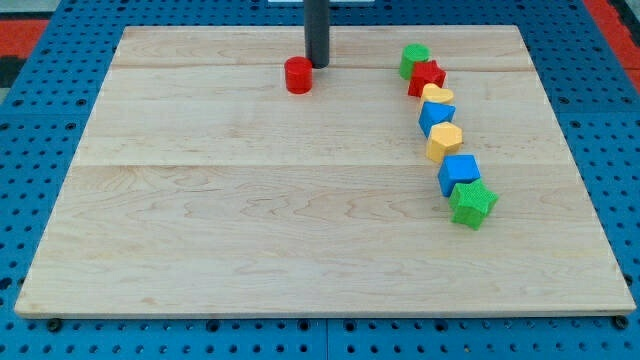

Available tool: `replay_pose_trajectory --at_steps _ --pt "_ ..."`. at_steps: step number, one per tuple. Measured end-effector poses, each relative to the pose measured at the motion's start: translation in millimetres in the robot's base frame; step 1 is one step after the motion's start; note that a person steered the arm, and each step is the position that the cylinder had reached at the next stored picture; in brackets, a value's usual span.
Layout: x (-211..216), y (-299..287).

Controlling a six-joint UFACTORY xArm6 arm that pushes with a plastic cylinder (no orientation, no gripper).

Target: Move the red circle towards the top left

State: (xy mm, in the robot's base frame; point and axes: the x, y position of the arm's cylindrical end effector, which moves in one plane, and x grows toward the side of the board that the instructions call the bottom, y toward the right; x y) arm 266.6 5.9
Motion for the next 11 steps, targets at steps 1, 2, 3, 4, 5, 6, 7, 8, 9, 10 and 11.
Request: replay_pose_trajectory --at_steps 1,2,3,4,5,6,7,8,9,10,11 --pt "18 9" --pt "28 -9" --pt "39 -52" --pt "42 -95" --pt "41 -124" --pt "43 -148" --pt "47 -170" --pt "49 -192" --pt "51 -213" --pt "49 -236" --pt "32 -236"
